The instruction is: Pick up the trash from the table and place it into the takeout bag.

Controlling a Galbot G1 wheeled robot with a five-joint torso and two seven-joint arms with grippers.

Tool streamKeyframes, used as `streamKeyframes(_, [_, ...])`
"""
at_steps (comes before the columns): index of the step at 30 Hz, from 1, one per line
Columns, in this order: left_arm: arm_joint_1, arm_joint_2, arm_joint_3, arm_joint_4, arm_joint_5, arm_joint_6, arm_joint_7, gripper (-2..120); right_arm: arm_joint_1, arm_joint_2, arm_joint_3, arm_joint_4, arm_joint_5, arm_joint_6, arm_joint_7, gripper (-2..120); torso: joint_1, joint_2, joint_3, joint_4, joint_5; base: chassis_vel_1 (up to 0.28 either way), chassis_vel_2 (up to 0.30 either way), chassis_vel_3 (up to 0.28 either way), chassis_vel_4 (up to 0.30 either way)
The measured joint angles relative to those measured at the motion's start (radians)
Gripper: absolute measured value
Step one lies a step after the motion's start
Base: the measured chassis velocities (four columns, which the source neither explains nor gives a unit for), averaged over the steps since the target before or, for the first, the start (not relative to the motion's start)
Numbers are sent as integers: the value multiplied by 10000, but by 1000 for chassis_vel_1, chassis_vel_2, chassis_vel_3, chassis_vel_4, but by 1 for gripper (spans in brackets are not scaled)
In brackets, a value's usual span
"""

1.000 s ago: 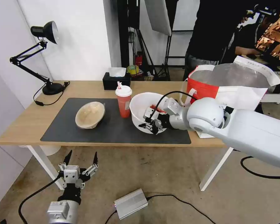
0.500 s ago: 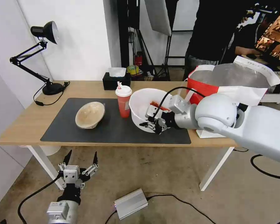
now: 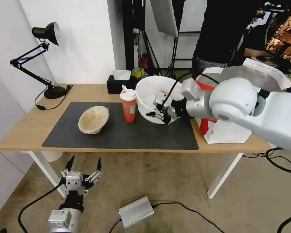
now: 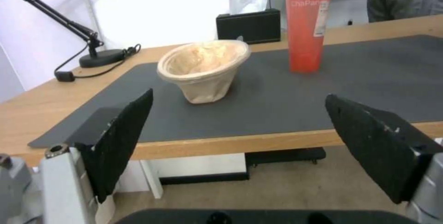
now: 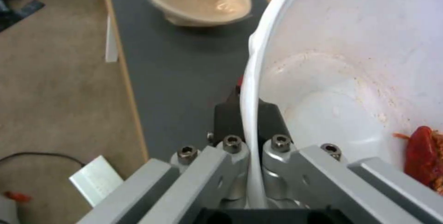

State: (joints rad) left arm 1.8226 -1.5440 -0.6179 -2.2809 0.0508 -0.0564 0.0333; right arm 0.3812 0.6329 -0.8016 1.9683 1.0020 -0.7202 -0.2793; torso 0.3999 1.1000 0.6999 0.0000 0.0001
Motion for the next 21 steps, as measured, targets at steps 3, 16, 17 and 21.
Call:
streamKeyframes(3, [-8, 3, 0, 2, -3, 0, 0, 100, 218, 81, -4, -188, 55, 0, -64, 0, 1, 0, 0, 0, 0, 0, 0, 0, 0])
streamKeyframes(16, [-74, 44, 11, 53, -55, -1, -1, 100, 1852, 594, -479, -1799, -5, 22, -691, 0, 1, 0, 1, 1, -1, 0, 0, 0, 0])
streamKeyframes(17, [-77, 53, 11, 54, -60, -1, 0, 100, 1915, 597, -480, -1988, -84, 36, -768, 0, 0, 0, 1, 1, -1, 0, 0, 0, 0])
streamKeyframes(21, [-87, 74, 10, 61, -70, -1, -2, 100, 2009, 581, -472, -2389, -215, 60, -894, 0, 1, 0, 1, 0, 0, 0, 0, 0, 0])
